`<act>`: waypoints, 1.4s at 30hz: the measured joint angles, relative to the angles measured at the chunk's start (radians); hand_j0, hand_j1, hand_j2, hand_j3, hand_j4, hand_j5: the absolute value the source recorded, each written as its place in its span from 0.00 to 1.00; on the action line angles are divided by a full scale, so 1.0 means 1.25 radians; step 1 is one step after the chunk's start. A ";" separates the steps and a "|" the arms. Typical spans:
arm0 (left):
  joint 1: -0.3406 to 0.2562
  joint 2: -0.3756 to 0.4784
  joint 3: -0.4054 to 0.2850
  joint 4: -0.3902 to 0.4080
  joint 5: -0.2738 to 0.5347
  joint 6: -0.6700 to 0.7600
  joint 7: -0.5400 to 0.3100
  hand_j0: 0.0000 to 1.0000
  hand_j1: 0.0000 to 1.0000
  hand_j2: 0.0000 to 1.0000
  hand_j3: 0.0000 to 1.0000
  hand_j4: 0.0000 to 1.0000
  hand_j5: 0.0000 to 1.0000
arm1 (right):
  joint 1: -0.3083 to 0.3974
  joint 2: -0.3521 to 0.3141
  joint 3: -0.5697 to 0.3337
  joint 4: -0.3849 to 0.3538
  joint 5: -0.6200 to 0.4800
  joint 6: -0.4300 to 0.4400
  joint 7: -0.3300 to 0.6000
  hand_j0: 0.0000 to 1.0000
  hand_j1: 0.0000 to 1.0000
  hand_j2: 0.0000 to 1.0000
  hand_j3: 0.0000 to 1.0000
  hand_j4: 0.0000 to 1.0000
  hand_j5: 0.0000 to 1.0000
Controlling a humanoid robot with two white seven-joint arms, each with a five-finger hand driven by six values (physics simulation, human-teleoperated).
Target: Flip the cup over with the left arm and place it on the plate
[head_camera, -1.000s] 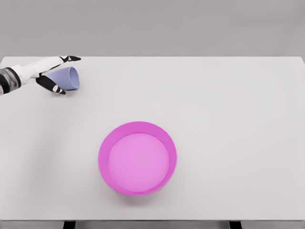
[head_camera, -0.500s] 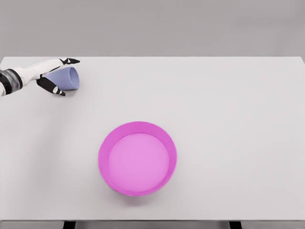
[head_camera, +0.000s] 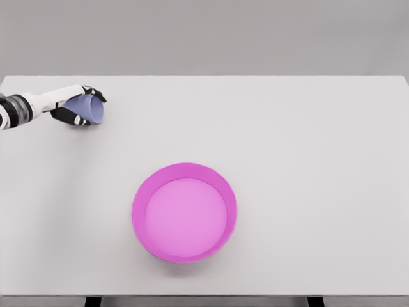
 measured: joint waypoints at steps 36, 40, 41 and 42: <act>0.272 0.335 0.088 -0.747 0.624 -0.003 -0.027 0.50 0.50 0.50 0.50 0.50 0.50 | 0.000 0.000 0.000 0.000 0.000 0.000 0.000 1.00 1.00 1.00 1.00 1.00 1.00; 0.296 0.334 0.090 -0.785 0.690 -0.003 -0.025 0.50 0.50 0.50 0.50 0.50 0.50 | 0.000 0.000 0.000 0.000 0.000 0.000 0.000 1.00 1.00 1.00 1.00 1.00 1.00; 0.299 0.332 0.088 -0.790 0.703 -0.003 -0.025 0.50 0.50 0.50 0.50 0.50 0.50 | 0.000 0.000 0.000 0.000 0.000 0.000 0.000 1.00 1.00 1.00 1.00 1.00 1.00; 0.307 0.330 0.087 -0.794 0.712 -0.003 -0.025 0.50 0.50 0.50 0.50 0.50 0.50 | 0.000 0.000 0.000 0.000 0.000 0.000 0.000 1.00 1.00 1.00 1.00 1.00 1.00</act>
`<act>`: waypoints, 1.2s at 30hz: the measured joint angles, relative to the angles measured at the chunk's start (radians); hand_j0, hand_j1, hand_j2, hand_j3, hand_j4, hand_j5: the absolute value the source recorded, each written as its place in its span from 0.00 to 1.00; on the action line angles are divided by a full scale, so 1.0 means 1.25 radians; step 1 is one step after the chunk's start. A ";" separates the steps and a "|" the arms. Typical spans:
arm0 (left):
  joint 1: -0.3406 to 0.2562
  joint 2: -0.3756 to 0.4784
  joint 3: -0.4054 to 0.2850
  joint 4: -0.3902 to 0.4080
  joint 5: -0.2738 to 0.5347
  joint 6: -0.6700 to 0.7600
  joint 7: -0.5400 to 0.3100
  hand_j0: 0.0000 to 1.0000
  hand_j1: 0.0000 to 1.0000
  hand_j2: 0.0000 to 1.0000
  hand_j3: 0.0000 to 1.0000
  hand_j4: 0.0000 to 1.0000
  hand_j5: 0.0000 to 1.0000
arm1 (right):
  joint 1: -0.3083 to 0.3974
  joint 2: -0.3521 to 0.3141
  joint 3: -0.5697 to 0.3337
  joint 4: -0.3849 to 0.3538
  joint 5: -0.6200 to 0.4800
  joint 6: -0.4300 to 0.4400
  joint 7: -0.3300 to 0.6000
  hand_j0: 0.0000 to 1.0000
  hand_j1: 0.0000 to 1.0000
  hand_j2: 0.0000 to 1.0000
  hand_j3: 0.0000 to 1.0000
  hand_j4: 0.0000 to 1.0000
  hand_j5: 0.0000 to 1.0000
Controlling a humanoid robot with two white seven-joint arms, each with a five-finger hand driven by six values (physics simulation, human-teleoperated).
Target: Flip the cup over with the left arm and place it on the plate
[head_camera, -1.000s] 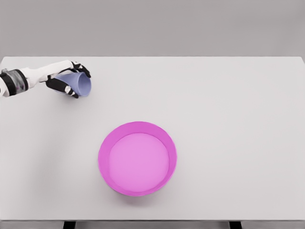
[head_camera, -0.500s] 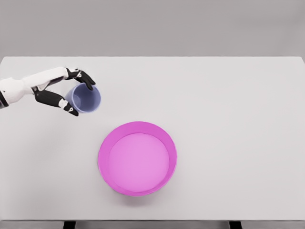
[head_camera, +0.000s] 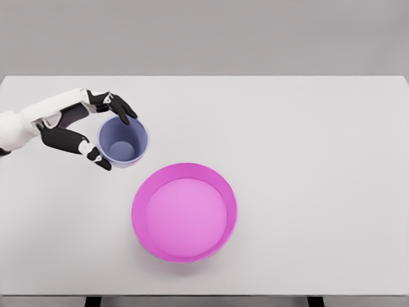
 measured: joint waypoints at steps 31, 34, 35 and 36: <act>0.095 -0.244 -0.059 0.011 -0.043 0.012 0.007 0.49 0.49 0.49 0.49 0.49 0.49 | 0.000 0.000 0.000 0.000 0.000 0.000 0.000 1.00 1.00 1.00 1.00 1.00 1.00; 0.104 -0.246 -0.060 0.012 -0.040 0.018 0.007 0.49 0.49 0.49 0.49 0.49 0.49 | 0.000 0.000 0.000 0.000 0.000 0.000 0.000 1.00 1.00 1.00 1.00 1.00 1.00; 0.104 -0.247 -0.061 0.012 -0.038 0.026 0.007 0.49 0.49 0.49 0.49 0.49 0.49 | 0.000 0.000 0.000 0.000 0.000 0.000 0.000 1.00 1.00 1.00 1.00 1.00 1.00; 0.106 -0.247 -0.061 0.012 -0.034 0.033 0.007 0.49 0.49 0.49 0.49 0.49 0.49 | 0.000 0.000 0.000 0.000 0.000 0.000 0.000 1.00 1.00 1.00 1.00 1.00 1.00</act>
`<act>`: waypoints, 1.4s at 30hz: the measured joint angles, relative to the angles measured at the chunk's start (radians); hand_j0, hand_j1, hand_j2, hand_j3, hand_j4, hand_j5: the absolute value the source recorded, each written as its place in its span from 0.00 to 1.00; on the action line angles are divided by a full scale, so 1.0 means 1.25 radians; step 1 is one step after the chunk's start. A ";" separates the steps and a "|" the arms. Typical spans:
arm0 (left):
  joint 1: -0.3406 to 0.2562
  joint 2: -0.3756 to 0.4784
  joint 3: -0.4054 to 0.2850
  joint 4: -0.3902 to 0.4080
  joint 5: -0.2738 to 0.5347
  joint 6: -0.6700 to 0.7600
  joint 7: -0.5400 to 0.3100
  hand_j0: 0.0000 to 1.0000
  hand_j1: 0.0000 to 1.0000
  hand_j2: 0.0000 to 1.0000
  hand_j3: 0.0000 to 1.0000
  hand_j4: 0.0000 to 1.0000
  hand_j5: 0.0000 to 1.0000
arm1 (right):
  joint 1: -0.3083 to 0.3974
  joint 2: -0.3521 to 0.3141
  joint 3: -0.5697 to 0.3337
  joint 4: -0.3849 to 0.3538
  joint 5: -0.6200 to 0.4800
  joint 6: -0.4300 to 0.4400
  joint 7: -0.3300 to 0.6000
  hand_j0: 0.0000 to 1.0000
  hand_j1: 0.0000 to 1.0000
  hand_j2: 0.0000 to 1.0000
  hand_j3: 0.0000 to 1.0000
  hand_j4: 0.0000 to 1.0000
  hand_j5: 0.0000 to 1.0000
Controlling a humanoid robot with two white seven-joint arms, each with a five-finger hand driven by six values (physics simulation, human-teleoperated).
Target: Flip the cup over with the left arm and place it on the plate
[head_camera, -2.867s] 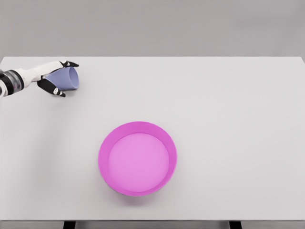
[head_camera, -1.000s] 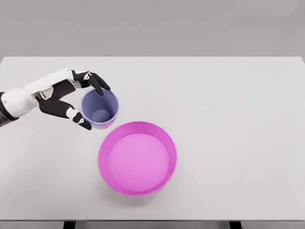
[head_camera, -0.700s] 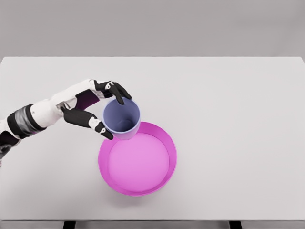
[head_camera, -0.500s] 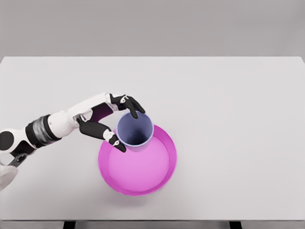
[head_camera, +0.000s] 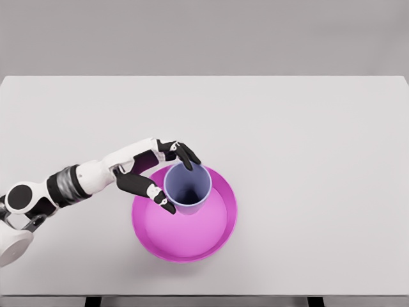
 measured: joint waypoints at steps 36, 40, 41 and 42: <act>0.020 -0.029 0.000 0.064 -0.058 0.016 0.000 1.00 1.00 1.00 1.00 1.00 1.00 | 0.000 0.000 0.000 0.000 0.000 0.000 0.000 1.00 1.00 1.00 1.00 1.00 1.00; 0.021 -0.027 0.001 0.064 -0.065 0.016 0.000 1.00 1.00 1.00 1.00 1.00 1.00 | 0.000 0.000 0.000 0.000 0.000 0.000 0.000 1.00 1.00 1.00 1.00 1.00 1.00; 0.021 -0.027 0.002 0.064 -0.066 0.016 0.000 1.00 1.00 1.00 1.00 1.00 1.00 | 0.000 0.000 0.000 0.000 0.000 0.000 0.000 1.00 1.00 1.00 1.00 1.00 1.00; 0.021 -0.026 0.002 0.065 -0.067 0.016 0.000 1.00 1.00 1.00 1.00 1.00 1.00 | 0.000 0.000 0.000 0.000 0.000 0.000 0.000 1.00 1.00 1.00 1.00 1.00 1.00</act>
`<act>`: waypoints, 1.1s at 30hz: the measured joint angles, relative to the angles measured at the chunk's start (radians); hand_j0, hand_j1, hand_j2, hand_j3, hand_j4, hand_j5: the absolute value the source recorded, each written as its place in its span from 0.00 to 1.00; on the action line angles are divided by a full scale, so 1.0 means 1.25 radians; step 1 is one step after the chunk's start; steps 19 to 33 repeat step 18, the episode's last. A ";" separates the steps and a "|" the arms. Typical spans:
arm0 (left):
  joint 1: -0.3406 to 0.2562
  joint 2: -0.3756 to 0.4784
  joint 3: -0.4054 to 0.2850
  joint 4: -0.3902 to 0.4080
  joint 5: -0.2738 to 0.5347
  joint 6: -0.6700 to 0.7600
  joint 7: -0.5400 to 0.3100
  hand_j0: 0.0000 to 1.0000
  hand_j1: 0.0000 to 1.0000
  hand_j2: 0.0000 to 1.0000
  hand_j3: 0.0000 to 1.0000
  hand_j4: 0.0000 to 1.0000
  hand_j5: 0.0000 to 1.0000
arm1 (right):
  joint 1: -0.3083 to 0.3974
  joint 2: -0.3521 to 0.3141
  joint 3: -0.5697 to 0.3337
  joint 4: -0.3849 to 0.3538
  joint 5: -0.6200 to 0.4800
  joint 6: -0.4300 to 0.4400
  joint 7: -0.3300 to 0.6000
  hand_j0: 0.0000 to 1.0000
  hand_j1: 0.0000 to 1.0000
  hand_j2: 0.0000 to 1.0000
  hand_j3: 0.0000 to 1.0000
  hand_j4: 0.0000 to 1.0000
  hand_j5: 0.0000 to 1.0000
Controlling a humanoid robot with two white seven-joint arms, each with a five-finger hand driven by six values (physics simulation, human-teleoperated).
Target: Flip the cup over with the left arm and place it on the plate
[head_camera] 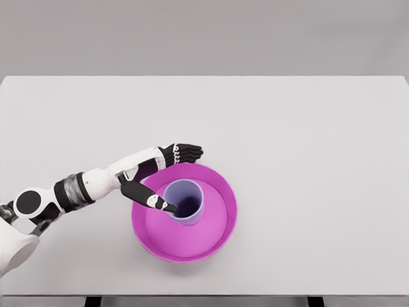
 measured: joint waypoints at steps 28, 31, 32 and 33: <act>-0.023 0.276 0.073 -0.045 0.111 -0.009 -0.047 1.00 1.00 1.00 1.00 1.00 1.00 | 0.000 0.000 0.000 0.000 0.000 0.000 0.000 1.00 1.00 1.00 1.00 1.00 1.00; -0.023 0.276 0.073 -0.045 0.111 -0.009 -0.047 1.00 1.00 1.00 1.00 1.00 1.00 | 0.000 0.000 0.000 0.000 0.000 0.000 0.000 1.00 1.00 1.00 1.00 1.00 1.00; -0.023 0.276 0.073 -0.045 0.111 -0.009 -0.047 1.00 1.00 1.00 1.00 1.00 1.00 | 0.000 0.000 0.000 0.000 0.000 0.000 0.000 1.00 1.00 1.00 1.00 1.00 1.00; -0.023 0.276 0.073 -0.045 0.111 -0.009 -0.047 1.00 1.00 1.00 1.00 1.00 1.00 | 0.000 0.000 0.000 0.000 0.000 0.000 0.000 1.00 1.00 1.00 1.00 1.00 1.00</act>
